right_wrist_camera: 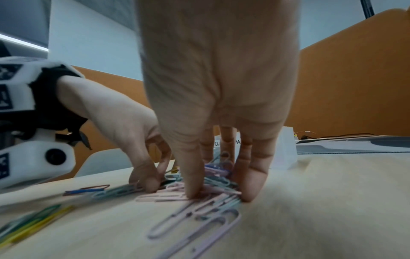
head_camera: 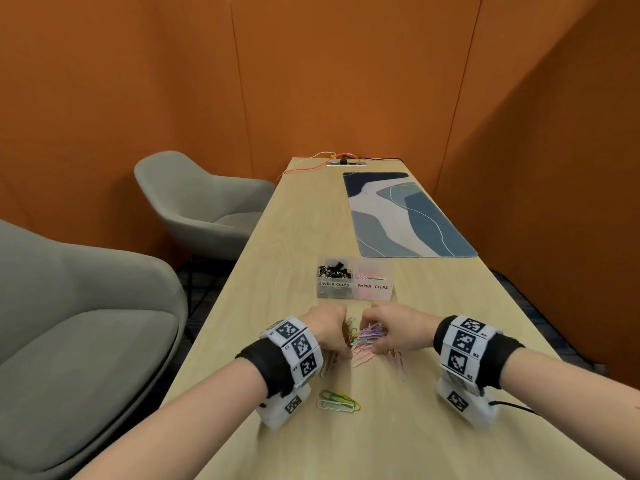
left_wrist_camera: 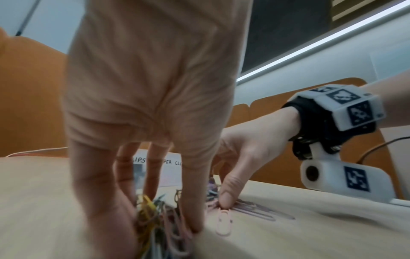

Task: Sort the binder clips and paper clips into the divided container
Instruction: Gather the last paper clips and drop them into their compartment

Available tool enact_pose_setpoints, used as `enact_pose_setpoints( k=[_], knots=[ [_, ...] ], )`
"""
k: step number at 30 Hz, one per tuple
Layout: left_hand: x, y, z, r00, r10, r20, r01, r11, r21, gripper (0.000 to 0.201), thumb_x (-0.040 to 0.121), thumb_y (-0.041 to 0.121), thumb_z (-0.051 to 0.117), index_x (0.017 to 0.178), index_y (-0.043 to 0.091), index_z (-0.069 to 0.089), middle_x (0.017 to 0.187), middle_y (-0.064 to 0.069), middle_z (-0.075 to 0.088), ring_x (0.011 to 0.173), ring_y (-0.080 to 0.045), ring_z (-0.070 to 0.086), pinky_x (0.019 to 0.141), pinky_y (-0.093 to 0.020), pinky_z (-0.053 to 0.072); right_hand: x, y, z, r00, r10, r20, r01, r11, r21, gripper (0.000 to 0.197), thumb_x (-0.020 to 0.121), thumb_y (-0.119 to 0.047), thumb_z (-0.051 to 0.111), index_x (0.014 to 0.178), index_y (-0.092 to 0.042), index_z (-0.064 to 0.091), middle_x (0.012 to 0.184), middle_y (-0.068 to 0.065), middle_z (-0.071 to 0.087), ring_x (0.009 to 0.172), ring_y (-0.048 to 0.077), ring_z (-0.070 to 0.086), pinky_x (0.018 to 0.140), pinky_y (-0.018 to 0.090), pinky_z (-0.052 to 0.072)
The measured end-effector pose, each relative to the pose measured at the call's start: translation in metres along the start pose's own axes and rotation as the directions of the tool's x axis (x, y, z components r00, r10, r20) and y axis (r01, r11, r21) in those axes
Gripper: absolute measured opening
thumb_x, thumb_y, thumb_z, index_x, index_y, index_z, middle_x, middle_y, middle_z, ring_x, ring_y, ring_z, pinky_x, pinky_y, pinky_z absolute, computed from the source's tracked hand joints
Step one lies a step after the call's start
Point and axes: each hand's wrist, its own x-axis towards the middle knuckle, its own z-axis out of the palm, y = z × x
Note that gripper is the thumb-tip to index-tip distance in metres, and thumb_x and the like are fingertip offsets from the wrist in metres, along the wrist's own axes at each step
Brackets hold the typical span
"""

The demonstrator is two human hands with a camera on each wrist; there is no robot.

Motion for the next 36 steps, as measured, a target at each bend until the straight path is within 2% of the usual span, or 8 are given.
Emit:
enact_pose_setpoints(
  k=[6, 10, 13, 17, 21, 25, 32, 36],
  knots=[
    [0.012, -0.003, -0.002, 1.000, 0.025, -0.016, -0.026, 0.998, -0.065, 0.042, 0.075, 0.014, 0.072, 0.115, 0.010, 0.059, 0.116, -0.012, 0.065, 0.104, -0.028, 0.063, 0.077, -0.031, 0.049, 0.005, 0.008, 0.002, 0.996, -0.014, -0.087, 0.014, 1.000, 0.001, 0.026, 0.086, -0.025, 0.061, 0.108, -0.011, 0.061, 0.111, 0.009, 0.063, 0.101, 0.024, 0.056, 0.082, 0.029, 0.042],
    [0.015, -0.005, -0.010, 0.999, 0.038, 0.038, -0.031, 0.987, -0.159, 0.040, 0.077, 0.004, 0.068, 0.116, 0.007, 0.059, 0.092, -0.013, 0.069, 0.059, -0.021, 0.060, 0.059, -0.029, 0.050, 0.007, 0.016, -0.004, 0.995, 0.026, -0.097, -0.013, 0.991, 0.134, 0.016, 0.084, -0.026, 0.066, 0.093, -0.012, 0.067, 0.091, 0.003, 0.067, 0.080, 0.018, 0.056, 0.069, 0.026, 0.040],
    [0.019, -0.009, -0.018, 0.997, 0.029, 0.066, -0.012, 0.969, -0.247, 0.034, 0.077, 0.003, 0.068, 0.109, 0.010, 0.058, 0.066, -0.001, 0.057, 0.049, -0.013, 0.055, 0.048, -0.025, 0.049, 0.008, 0.025, -0.012, 0.995, 0.083, -0.059, -0.057, 0.934, 0.353, 0.019, 0.084, -0.022, 0.068, 0.068, -0.019, 0.058, 0.067, -0.007, 0.057, 0.061, 0.014, 0.056, 0.060, 0.025, 0.048],
    [0.022, -0.013, -0.032, 0.995, 0.065, 0.081, -0.026, 0.912, -0.409, 0.027, 0.080, -0.004, 0.067, 0.098, 0.011, 0.053, 0.068, -0.004, 0.059, 0.047, -0.008, 0.057, 0.041, -0.018, 0.051, 0.011, 0.037, -0.023, 0.986, 0.161, -0.036, -0.110, 0.805, 0.583, 0.017, 0.084, -0.011, 0.066, 0.090, 0.005, 0.065, 0.074, 0.009, 0.063, 0.068, 0.022, 0.063, 0.066, 0.029, 0.057],
    [0.025, -0.016, -0.040, 0.994, 0.088, 0.065, -0.043, 0.860, -0.508, 0.024, 0.080, -0.006, 0.067, 0.090, 0.011, 0.052, 0.069, -0.006, 0.059, 0.036, -0.003, 0.058, 0.042, -0.018, 0.053, 0.012, 0.040, -0.034, 0.986, 0.162, 0.052, -0.150, 0.691, 0.707, 0.013, 0.084, -0.003, 0.065, 0.096, 0.003, 0.064, 0.081, 0.014, 0.062, 0.056, 0.011, 0.061, 0.053, 0.016, 0.053],
    [0.027, -0.015, -0.044, 0.993, 0.100, 0.056, -0.052, 0.829, -0.557, 0.024, 0.081, -0.007, 0.064, 0.095, 0.008, 0.053, 0.069, -0.006, 0.058, 0.036, -0.003, 0.057, 0.045, -0.018, 0.055, 0.032, 0.051, -0.059, 0.951, 0.293, -0.094, -0.113, 0.615, 0.780, 0.013, 0.083, -0.001, 0.065, 0.096, 0.003, 0.064, 0.080, 0.012, 0.063, 0.063, 0.016, 0.061, 0.052, 0.015, 0.054],
    [0.032, -0.014, -0.057, 0.996, 0.084, -0.004, -0.068, 0.774, -0.630, 0.022, 0.079, -0.007, 0.065, 0.090, 0.009, 0.056, 0.067, -0.006, 0.057, 0.036, -0.004, 0.056, 0.046, -0.019, 0.055, 0.075, 0.054, -0.063, 0.892, 0.412, -0.185, -0.261, 0.804, 0.534, 0.011, 0.079, -0.004, 0.065, 0.071, -0.008, 0.059, 0.070, 0.013, 0.063, 0.052, 0.014, 0.059, 0.055, 0.023, 0.053],
    [0.044, -0.006, -0.066, 0.997, 0.039, -0.065, -0.072, 0.748, -0.660, 0.025, 0.079, -0.005, 0.068, 0.079, 0.013, 0.051, 0.070, -0.007, 0.059, 0.034, -0.003, 0.057, 0.038, -0.018, 0.049, 0.070, 0.052, -0.062, 0.907, 0.386, -0.170, -0.268, 0.839, 0.474, 0.022, 0.078, -0.006, 0.068, 0.100, -0.004, 0.068, 0.078, 0.010, 0.069, 0.055, 0.014, 0.062, 0.046, 0.014, 0.046]
  ],
)
